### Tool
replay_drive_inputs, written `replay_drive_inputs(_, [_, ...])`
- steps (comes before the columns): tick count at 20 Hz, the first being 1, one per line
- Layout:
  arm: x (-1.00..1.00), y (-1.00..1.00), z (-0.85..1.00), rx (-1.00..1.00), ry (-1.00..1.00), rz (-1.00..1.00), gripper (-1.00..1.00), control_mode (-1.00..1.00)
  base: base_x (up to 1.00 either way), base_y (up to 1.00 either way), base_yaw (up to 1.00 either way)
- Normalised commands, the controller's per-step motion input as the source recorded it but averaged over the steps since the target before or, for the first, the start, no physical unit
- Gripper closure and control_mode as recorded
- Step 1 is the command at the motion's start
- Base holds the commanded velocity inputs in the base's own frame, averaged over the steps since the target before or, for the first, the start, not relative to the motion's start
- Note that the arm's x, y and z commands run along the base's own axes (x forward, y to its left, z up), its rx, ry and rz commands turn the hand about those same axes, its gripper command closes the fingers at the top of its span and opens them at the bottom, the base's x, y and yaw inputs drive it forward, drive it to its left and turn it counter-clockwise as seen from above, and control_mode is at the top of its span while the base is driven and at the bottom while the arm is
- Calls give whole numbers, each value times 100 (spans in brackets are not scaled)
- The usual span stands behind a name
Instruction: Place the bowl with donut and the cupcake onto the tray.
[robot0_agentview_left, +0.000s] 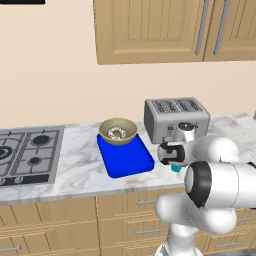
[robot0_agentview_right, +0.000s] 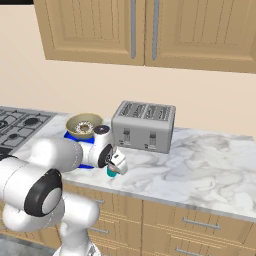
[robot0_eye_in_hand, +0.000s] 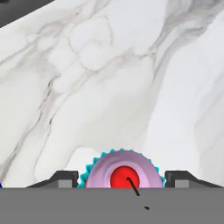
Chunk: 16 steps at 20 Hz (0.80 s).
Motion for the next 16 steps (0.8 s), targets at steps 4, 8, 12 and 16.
replay_drive_inputs(4, [-5, 12, 59, 0, -9, -10, 100, -100, 0, 0, 0])
replay_drive_inputs(8, [2, 25, 40, 5, -3, -5, 100, -100, 0, 0, 0])
replay_drive_inputs(12, [2, 36, 15, 7, -1, 0, 100, -100, 0, 0, 0])
replay_drive_inputs(16, [0, 44, 26, 2, -3, 0, 100, -100, 0, 0, 0])
